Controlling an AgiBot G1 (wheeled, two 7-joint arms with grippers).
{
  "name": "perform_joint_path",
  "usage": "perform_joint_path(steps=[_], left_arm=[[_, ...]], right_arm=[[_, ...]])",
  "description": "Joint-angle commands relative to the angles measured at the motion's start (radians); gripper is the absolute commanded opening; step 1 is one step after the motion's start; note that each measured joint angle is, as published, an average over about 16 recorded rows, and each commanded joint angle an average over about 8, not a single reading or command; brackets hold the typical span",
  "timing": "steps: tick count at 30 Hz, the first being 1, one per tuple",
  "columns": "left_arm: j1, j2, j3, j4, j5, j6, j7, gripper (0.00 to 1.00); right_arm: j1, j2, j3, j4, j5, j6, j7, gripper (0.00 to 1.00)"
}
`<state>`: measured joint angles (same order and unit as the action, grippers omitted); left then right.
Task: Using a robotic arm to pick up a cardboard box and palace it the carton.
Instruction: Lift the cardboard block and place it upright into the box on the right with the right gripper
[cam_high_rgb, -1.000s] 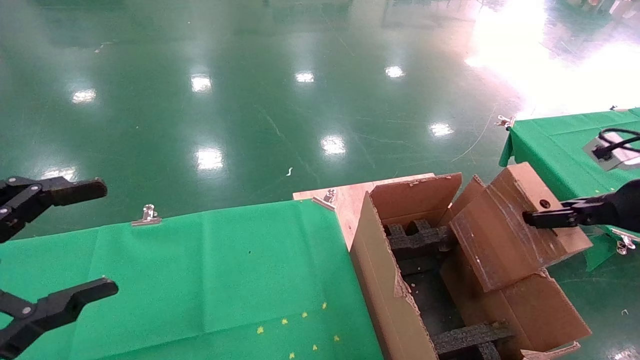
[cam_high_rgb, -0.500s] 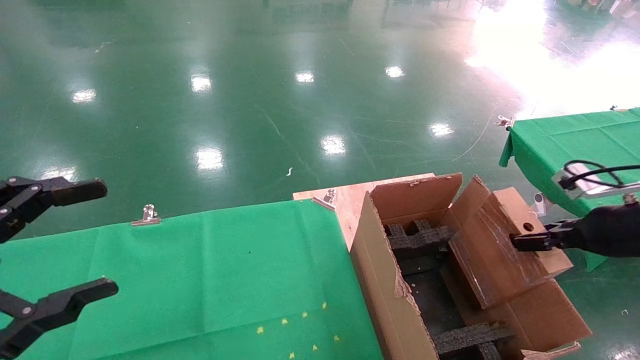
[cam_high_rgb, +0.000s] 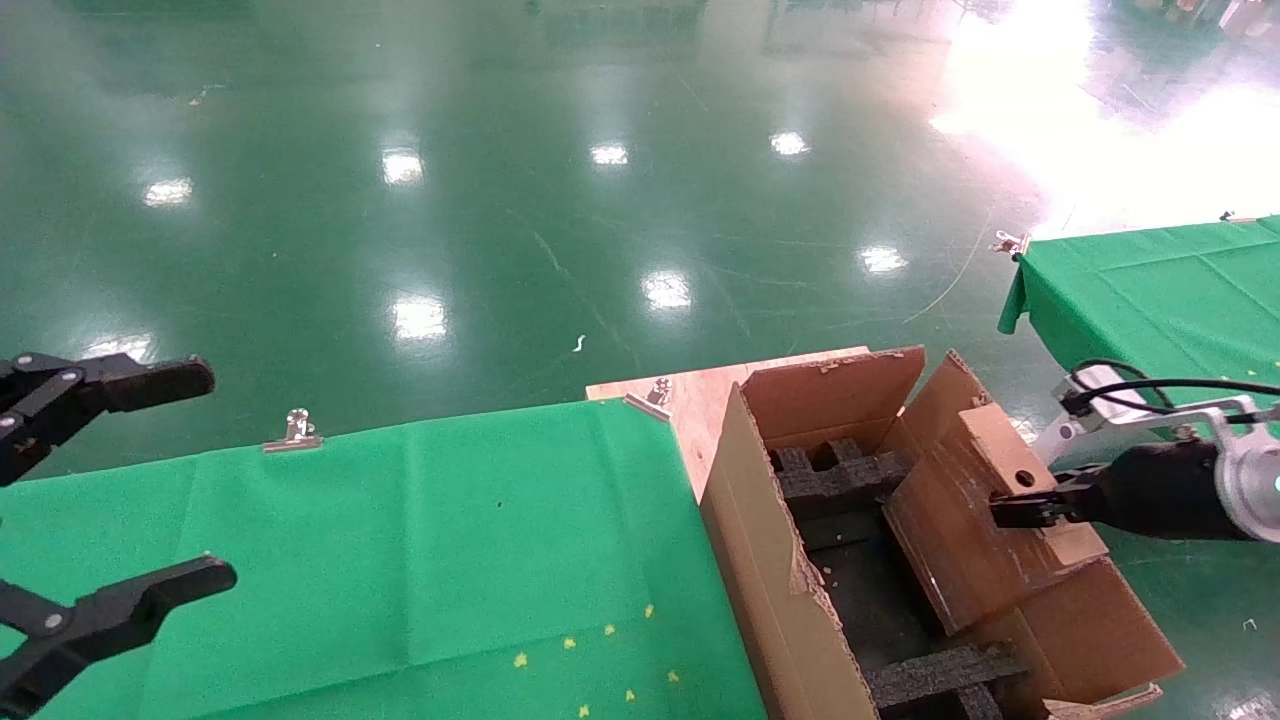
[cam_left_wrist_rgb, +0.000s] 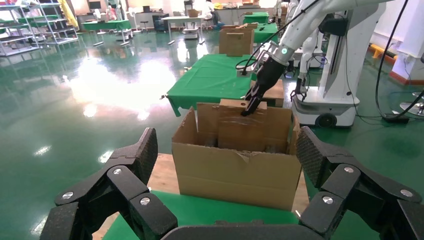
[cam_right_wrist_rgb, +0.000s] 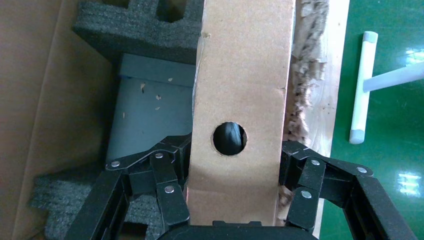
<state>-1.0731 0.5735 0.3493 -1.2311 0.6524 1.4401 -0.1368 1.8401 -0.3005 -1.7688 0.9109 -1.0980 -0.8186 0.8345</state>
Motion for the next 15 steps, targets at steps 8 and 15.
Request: perform_joint_path(steps=[8, 15], left_arm=[[0.0, 0.0, 0.0, 0.0, 0.0, 0.0, 0.0, 1.0], [0.0, 0.0, 0.0, 0.0, 0.0, 0.0, 0.0, 1.0]], right_arm=[[-0.067, -0.053, -0.022, -0.019, 0.01, 0.067, 0.02, 0.0], [-0.121, -0.112, -0.03, -0.064, 0.03, 0.105, 0.018, 0.0]])
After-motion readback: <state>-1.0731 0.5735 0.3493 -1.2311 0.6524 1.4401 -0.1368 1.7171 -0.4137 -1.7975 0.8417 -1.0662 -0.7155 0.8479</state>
